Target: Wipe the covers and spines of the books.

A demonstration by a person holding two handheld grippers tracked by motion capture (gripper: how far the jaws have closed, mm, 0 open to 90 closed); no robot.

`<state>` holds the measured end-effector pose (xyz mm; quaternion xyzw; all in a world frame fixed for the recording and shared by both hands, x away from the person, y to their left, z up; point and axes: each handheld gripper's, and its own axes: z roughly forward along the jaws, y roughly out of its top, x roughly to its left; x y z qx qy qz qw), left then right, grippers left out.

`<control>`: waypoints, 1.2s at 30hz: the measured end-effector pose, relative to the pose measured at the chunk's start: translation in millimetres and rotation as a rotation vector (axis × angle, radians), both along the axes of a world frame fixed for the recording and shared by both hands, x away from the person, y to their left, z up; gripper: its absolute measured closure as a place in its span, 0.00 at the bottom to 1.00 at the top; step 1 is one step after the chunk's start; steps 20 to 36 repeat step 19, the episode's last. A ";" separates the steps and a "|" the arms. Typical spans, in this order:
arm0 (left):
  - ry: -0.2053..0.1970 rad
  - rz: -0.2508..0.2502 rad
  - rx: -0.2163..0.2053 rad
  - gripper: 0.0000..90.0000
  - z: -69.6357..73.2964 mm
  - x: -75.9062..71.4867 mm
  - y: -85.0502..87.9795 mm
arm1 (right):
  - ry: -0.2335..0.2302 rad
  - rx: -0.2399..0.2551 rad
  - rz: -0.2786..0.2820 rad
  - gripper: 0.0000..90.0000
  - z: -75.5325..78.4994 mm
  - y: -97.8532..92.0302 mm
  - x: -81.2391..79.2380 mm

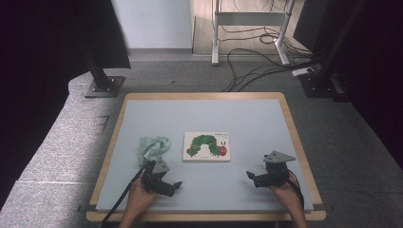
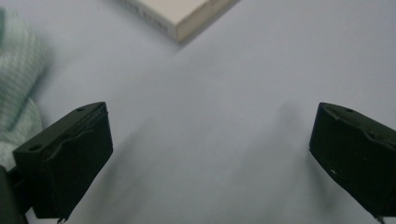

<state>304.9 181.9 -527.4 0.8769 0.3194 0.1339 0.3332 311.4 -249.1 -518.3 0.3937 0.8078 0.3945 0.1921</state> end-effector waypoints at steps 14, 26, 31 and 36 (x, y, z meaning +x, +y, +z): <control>0.035 0.002 -0.010 0.00 -1.3 2.8 0.8 | 0.095 -0.061 -0.037 0.00 -17.6 -9.8 2.7; 0.036 0.002 -0.011 0.00 -1.3 2.9 0.9 | 0.093 -0.057 -0.037 0.00 -18.3 -10.3 2.6; 0.036 0.002 -0.011 0.00 -1.3 2.9 0.9 | 0.093 -0.057 -0.037 0.00 -18.3 -10.3 2.6; 0.036 0.002 -0.011 0.00 -1.3 2.9 0.9 | 0.093 -0.057 -0.037 0.00 -18.3 -10.3 2.6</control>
